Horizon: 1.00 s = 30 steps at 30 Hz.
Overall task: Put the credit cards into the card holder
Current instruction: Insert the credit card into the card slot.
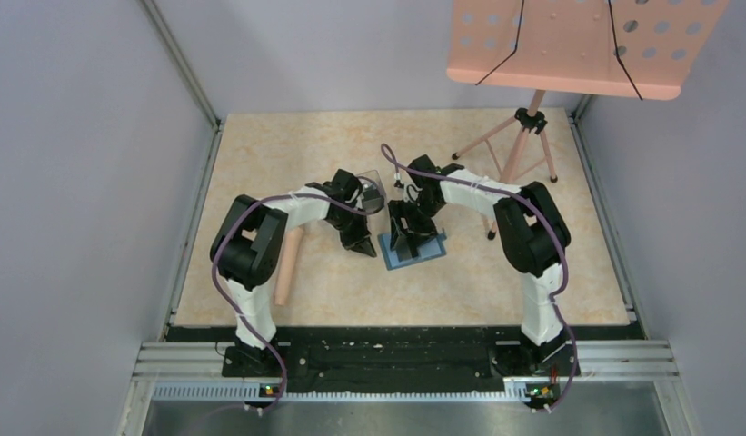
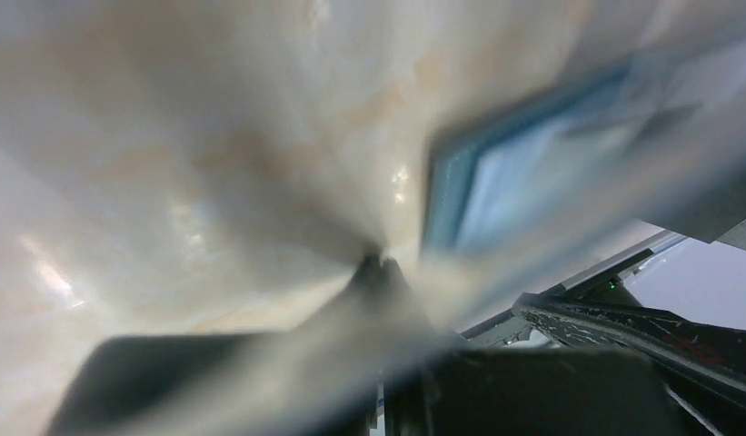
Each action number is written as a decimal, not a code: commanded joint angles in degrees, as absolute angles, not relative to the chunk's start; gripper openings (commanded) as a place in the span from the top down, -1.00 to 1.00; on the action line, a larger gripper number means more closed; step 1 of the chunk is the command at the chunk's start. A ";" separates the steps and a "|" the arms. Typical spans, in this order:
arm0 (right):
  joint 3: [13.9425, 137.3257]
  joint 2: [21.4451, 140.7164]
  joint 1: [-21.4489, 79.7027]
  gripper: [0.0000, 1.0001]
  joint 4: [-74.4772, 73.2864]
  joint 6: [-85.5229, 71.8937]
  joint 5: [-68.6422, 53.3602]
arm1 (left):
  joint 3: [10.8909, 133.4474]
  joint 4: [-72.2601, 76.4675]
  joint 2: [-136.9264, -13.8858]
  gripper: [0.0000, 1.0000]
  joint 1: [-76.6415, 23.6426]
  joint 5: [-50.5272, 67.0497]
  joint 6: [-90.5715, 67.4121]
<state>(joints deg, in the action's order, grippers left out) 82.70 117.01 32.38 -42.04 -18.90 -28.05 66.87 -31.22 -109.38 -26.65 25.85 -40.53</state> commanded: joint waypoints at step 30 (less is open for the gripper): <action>82.12 111.48 31.84 -0.69 -44.23 -9.03 -22.96 | 70.79 -28.94 -112.27 1.00 -27.36 27.71 -40.35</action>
<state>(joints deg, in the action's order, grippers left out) 82.89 112.62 31.73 -45.43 -10.66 -17.63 69.32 -30.17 -111.70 -27.14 27.99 -40.58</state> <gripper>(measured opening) 0.844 0.010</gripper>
